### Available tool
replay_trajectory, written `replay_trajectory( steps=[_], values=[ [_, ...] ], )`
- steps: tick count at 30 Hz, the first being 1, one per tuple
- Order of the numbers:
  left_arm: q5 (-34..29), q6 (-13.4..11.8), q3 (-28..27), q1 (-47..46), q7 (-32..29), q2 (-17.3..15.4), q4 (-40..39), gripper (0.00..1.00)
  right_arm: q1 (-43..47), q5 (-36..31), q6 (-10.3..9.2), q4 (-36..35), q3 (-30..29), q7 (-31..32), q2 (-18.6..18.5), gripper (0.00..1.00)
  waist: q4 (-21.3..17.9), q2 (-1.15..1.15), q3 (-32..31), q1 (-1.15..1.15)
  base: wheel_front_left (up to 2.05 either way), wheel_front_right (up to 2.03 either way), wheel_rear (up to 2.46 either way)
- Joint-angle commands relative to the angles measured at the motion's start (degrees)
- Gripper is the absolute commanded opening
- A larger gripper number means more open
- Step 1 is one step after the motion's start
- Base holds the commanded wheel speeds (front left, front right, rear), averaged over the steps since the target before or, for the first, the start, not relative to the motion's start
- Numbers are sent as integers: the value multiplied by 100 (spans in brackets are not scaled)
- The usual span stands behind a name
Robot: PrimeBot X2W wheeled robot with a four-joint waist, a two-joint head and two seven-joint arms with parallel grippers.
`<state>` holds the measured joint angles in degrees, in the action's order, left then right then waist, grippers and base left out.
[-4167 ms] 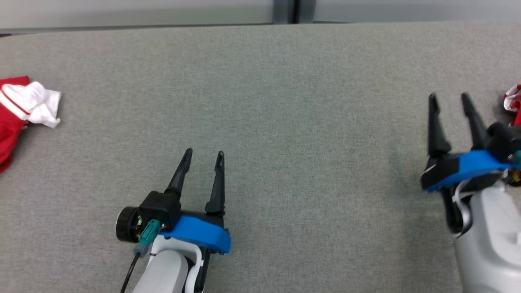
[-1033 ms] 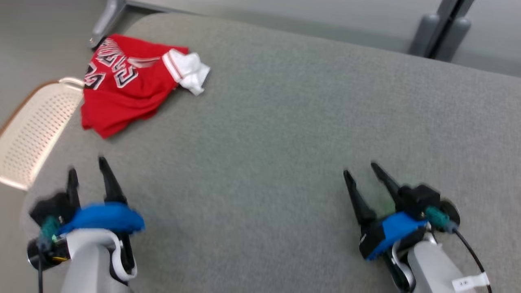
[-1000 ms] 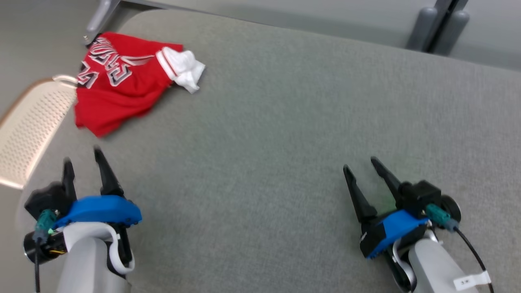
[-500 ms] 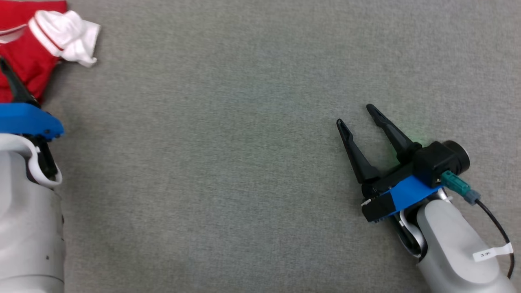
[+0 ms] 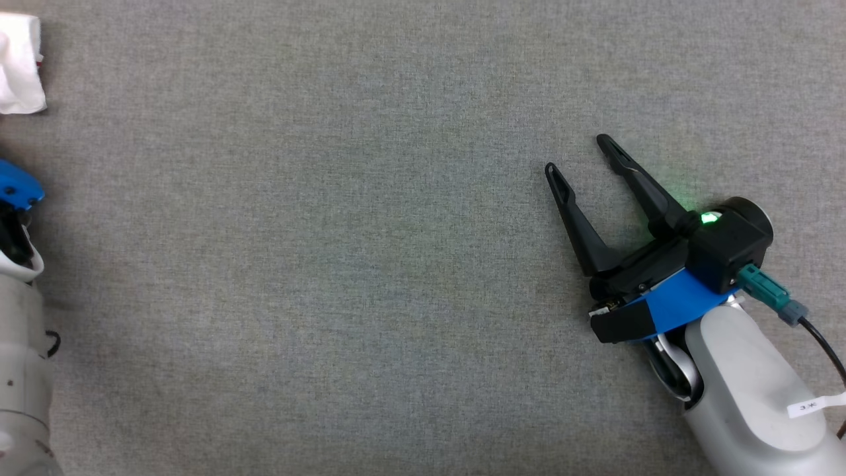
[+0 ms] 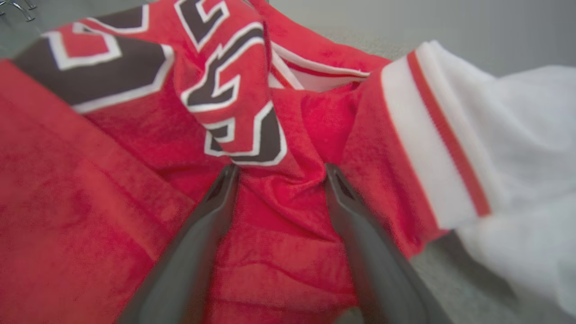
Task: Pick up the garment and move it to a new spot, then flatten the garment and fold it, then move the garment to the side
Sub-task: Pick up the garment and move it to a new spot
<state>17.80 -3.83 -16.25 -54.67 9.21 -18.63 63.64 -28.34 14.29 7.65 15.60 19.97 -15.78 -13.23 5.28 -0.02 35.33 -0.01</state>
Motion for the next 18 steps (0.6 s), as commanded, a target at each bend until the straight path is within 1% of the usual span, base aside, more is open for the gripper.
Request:
replay_trajectory(
  steps=[1,3,5,6,7,8,9,10,15,18],
  values=[
    [45,33,-9,-129,-135,-12,156,100,293,95,-30,446,-119,120,-284,100,-12,2,54,1,0,0,0],
    [106,73,8,-207,-375,10,359,100,299,93,-30,427,-128,120,-278,100,-30,2,86,1,0,0,0],
    [139,31,-9,-286,-661,14,576,98,318,87,-30,421,-115,120,-247,100,-45,2,109,1,0,0,0],
    [174,28,-3,-317,-868,33,688,87,319,97,-30,433,-108,120,-242,100,-52,2,114,1,0,0,0],
    [201,21,-9,-348,-969,56,752,69,316,102,-30,443,-105,120,-239,100,-54,2,118,1,0,0,0],
    [197,15,4,-380,-1025,51,775,37,305,105,-30,454,-104,120,-235,100,-56,2,121,1,0,0,0],
    [178,37,47,-438,-1093,38,795,22,296,106,-30,464,-110,120,-228,100,-55,2,120,1,0,0,0],
    [164,49,74,-488,-1095,14,798,0,295,107,-30,471,-126,120,-219,100,-51,2,117,1,0,0,0],
    [176,103,149,-574,-1193,-74,850,0,309,122,-30,507,-154,119,-165,100,-56,2,74,1,0,0,0],
    [154,158,182,-598,-1148,-82,854,0,286,129,-31,509,-189,120,-150,100,-62,2,63,1,0,0,0]
  ],
)
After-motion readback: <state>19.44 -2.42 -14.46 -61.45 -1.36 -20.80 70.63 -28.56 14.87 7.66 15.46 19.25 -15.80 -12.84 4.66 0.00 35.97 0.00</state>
